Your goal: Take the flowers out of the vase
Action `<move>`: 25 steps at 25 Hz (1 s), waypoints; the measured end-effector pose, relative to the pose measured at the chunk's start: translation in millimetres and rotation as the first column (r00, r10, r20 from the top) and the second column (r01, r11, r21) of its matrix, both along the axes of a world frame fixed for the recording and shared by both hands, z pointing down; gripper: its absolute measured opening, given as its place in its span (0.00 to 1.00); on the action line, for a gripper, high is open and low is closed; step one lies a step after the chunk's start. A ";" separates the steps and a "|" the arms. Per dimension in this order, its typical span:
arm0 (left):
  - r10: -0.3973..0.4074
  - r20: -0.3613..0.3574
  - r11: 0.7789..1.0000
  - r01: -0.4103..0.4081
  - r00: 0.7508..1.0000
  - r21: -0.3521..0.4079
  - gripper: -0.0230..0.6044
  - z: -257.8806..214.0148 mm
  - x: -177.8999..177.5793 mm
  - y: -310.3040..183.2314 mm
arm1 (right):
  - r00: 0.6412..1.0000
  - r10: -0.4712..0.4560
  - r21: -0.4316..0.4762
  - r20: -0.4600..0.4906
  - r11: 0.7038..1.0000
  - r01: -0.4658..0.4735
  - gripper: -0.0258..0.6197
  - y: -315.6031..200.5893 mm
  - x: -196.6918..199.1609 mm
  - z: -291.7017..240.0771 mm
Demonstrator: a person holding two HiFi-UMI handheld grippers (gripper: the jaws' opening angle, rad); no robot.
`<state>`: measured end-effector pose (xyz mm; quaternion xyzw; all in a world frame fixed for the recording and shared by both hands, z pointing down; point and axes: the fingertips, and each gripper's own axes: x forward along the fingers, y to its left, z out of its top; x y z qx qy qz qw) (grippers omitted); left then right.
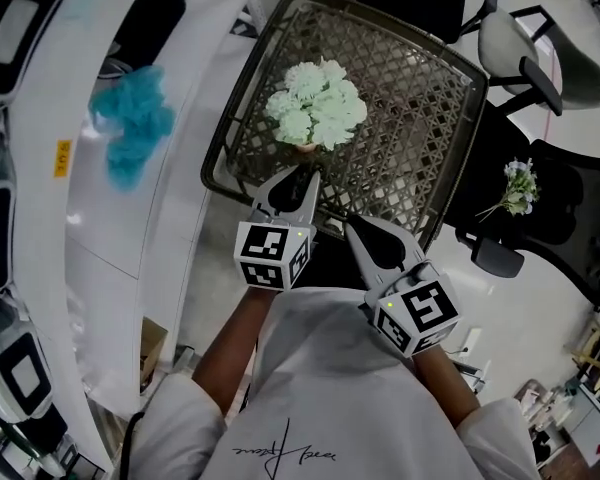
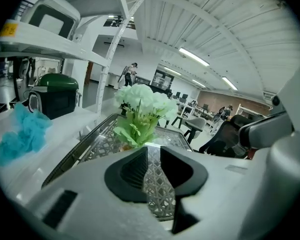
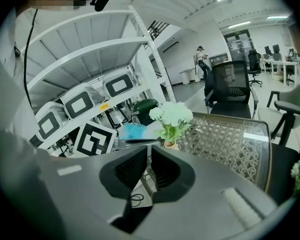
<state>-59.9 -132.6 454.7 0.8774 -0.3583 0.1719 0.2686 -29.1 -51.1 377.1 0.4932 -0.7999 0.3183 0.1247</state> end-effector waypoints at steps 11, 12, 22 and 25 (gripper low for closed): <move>-0.030 0.053 0.999 0.031 0.998 -0.020 0.25 32.1 1.1 -23.9 | 0.999 0.033 -0.037 -0.010 0.999 -0.033 0.09 -13.2 8.5 13.7; -0.032 0.056 0.999 0.033 0.998 -0.020 0.25 33.7 0.5 -25.4 | 0.999 0.035 -0.039 -0.009 0.999 -0.035 0.09 -14.5 7.8 14.2; -0.019 0.092 0.999 0.016 0.996 0.028 0.27 42.8 1.9 -41.5 | 0.999 0.036 -0.062 -0.012 0.997 -0.037 0.08 -26.7 1.2 20.2; -0.031 0.093 0.999 0.028 0.995 0.036 0.28 43.6 -1.0 -49.0 | 0.999 0.040 -0.068 -0.012 0.997 -0.041 0.08 -31.1 -0.9 21.6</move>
